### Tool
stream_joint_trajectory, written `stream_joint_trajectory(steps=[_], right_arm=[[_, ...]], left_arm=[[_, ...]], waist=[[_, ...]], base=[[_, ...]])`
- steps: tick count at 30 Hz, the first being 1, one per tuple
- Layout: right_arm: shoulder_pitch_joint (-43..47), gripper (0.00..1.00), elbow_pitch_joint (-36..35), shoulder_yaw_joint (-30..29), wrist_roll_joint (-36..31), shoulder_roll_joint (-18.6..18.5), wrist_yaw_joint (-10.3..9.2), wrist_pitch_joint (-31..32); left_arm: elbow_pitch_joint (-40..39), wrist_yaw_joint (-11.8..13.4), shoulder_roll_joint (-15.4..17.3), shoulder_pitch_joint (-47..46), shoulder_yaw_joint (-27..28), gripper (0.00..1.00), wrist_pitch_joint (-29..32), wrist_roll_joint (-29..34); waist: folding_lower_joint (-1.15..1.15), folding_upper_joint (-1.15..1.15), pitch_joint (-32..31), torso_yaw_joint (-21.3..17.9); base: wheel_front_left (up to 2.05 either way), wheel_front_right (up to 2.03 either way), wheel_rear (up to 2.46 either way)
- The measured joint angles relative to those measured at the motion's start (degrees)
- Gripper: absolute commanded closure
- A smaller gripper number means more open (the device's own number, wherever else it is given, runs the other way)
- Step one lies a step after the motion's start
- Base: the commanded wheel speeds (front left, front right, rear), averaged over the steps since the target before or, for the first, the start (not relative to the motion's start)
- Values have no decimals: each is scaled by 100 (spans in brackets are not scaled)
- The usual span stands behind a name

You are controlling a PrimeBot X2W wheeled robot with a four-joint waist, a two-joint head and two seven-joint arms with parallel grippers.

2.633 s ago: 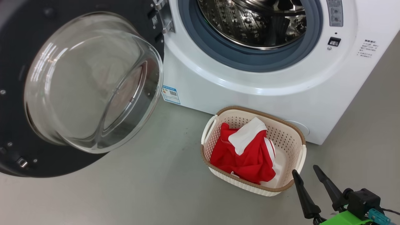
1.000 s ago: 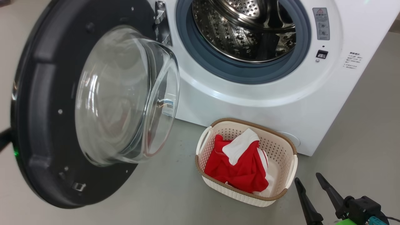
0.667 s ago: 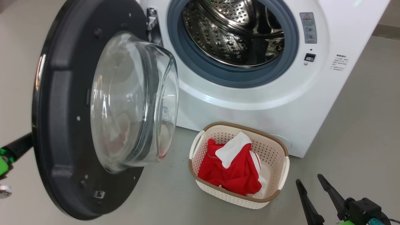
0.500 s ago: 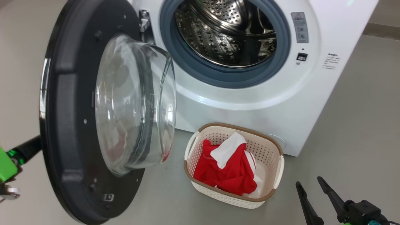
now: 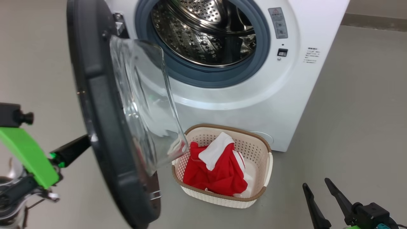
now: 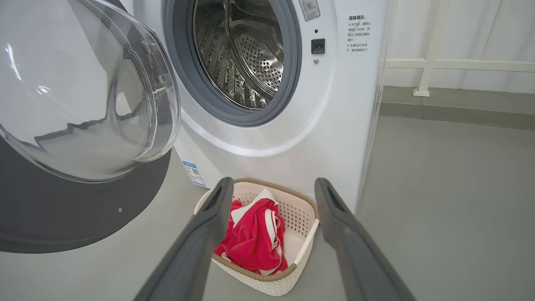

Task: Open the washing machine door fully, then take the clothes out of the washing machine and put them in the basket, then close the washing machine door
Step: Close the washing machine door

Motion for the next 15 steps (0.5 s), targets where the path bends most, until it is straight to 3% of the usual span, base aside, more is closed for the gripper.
stream_joint_trajectory(steps=[7, 15], right_arm=[[-15, 0, -5, -29, 0, 14, 0, 0], [-16, 0, -9, -41, 0, 30, 0, 0]], left_arm=[[-125, 4, -312, -279, -495, 100, -483, 16], [-92, 1, -277, -428, -806, 100, -838, 18]], waist=[[0, 0, 57, -237], [0, 0, 75, -392]], base=[[0, 0, 0], [0, 0, 0]])
